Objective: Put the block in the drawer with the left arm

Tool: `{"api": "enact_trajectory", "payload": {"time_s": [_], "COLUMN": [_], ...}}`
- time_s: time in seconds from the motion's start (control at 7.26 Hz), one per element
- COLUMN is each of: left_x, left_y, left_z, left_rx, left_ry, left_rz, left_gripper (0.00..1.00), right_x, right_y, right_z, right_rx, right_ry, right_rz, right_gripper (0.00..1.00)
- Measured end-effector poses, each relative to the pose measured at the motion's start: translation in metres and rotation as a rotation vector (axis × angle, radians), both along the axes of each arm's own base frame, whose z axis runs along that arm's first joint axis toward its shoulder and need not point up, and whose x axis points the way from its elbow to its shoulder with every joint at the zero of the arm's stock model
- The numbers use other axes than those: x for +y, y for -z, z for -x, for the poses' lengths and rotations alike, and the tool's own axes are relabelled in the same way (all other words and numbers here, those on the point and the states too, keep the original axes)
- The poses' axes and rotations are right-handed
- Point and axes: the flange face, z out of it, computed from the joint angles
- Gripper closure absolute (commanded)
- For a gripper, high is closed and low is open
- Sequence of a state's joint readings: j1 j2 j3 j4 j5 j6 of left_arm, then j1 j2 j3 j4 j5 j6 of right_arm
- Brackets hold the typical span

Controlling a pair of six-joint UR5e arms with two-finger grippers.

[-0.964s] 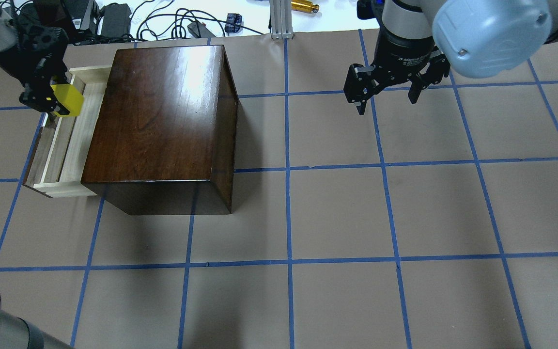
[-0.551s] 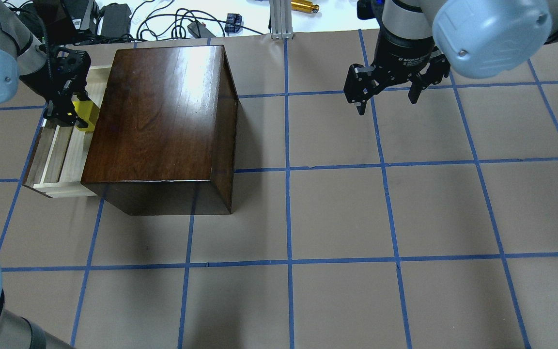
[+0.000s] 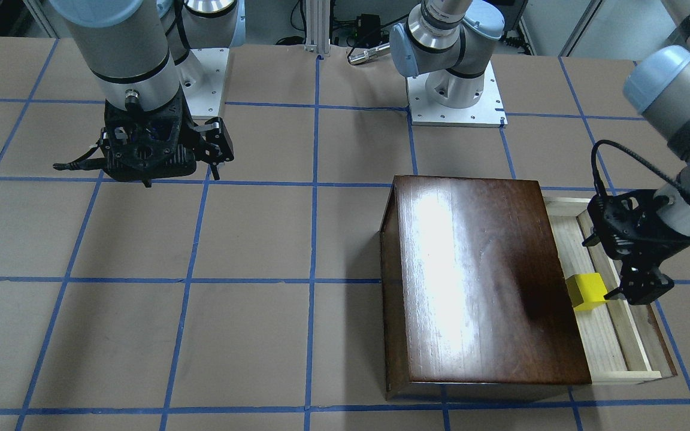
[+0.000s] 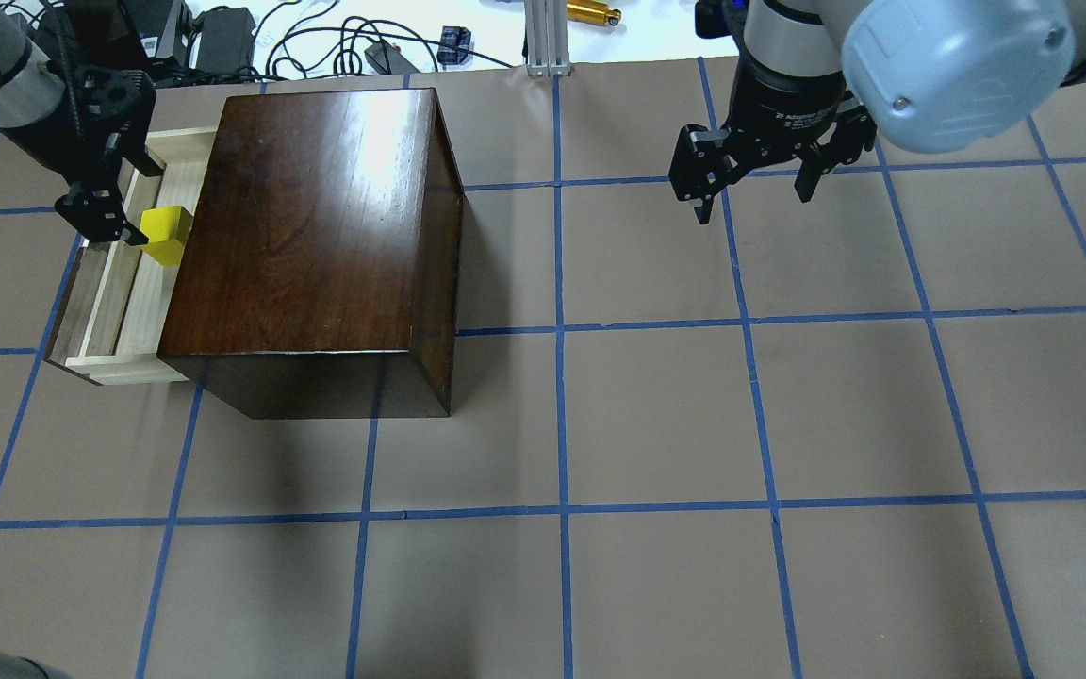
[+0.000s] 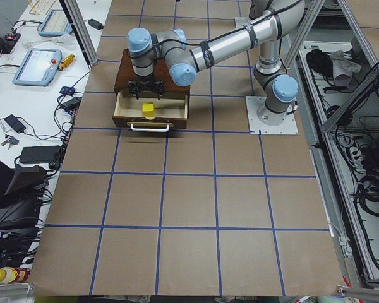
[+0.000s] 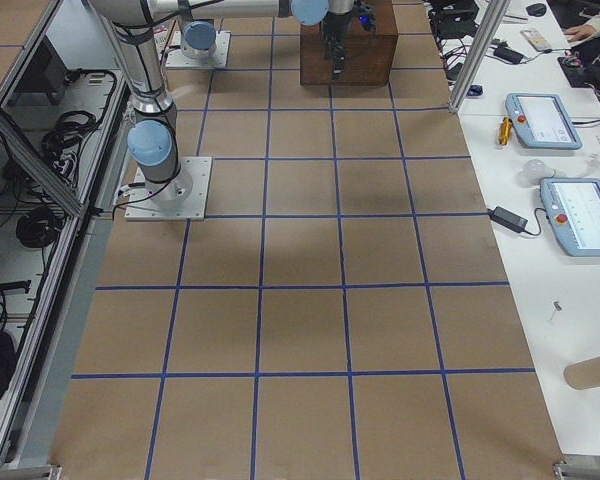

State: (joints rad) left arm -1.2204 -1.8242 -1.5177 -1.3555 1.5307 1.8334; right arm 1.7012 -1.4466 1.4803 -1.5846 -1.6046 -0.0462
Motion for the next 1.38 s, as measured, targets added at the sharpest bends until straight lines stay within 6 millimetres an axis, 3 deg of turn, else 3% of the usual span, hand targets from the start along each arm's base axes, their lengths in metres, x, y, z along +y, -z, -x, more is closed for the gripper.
{"api": "enact_trajectory", "payload": {"time_s": [0.28, 0.55, 0.83, 1.1, 1.38], "left_x": [0.046, 0.081, 0.087, 0.083, 0.087], "left_y": [-0.064, -0.099, -0.113, -0.113, -0.105], "left_z": [0.021, 0.050, 0.093, 0.150, 0.211], "left_rx": [0.009, 0.017, 0.036, 0.080, 0.103], "left_ry": [-0.153, -0.461, -0.814, -1.160, -1.360], "left_rz": [-0.007, -0.010, 0.012, 0.027, 0.015], "left_gripper": [0.00, 0.00, 0.00, 0.00, 0.00], "right_x": [0.000, 0.000, 0.000, 0.000, 0.000], "right_y": [0.000, 0.000, 0.000, 0.000, 0.000], "right_z": [0.000, 0.000, 0.000, 0.000, 0.000], "right_rx": [0.000, 0.000, 0.000, 0.000, 0.000], "right_ry": [-0.001, 0.000, -0.001, -0.001, 0.000], "right_rz": [0.000, 0.000, 0.000, 0.000, 0.000], "right_gripper": [0.00, 0.00, 0.00, 0.00, 0.00]}}
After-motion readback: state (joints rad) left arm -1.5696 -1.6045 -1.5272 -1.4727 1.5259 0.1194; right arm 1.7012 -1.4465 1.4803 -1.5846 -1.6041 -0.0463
